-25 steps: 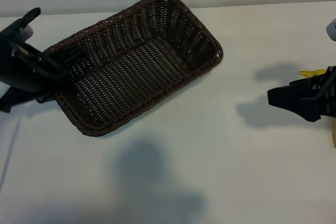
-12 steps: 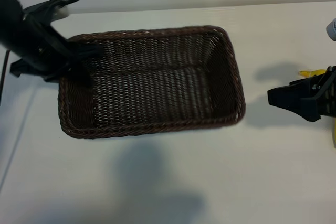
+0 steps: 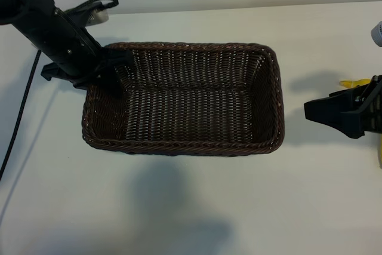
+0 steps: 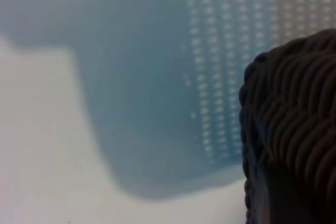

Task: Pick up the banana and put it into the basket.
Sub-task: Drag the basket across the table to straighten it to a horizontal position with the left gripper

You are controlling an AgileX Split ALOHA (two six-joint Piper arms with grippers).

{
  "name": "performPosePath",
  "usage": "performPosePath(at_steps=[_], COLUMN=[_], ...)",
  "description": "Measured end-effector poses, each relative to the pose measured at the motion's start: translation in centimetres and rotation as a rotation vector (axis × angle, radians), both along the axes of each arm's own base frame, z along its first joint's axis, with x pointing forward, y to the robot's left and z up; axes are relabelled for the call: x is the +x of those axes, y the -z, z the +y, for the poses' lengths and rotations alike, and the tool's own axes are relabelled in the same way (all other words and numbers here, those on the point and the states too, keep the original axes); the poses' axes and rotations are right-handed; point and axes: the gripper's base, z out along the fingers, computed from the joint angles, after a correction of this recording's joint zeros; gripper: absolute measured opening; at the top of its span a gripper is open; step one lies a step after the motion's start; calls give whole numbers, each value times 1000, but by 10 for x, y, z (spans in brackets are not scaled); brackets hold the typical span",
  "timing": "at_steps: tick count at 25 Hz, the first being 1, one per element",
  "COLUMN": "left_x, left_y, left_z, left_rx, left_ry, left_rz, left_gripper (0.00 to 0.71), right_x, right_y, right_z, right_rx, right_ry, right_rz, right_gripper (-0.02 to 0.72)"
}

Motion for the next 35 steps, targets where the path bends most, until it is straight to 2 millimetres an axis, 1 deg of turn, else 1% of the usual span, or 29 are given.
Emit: performPosePath(at_steps=[11,16,18,21,30,35], left_x=[10,9,7,7,11,12], left_y=[27,37,39,40,40,41], left_z=[-6,-21,-29,-34,-35,-34], left_rx=[-38,-32,-30,-29,-27,-16], left_ry=[-49,-10,14,27,-21,-16], left_rz=[25,28,17,2,-28,-31], left_gripper=[166,166,166,165,165,165], right_x=[0,0,0,0,0,0], right_y=[0,0,0,0,0,0], right_z=[0,0,0,0,0,0], right_rx=[0,0,0,0,0,0], right_ry=[0,0,0,0,0,0], right_rz=[0,0,0,0,0,0], right_gripper=[568,568,568,568,568,568])
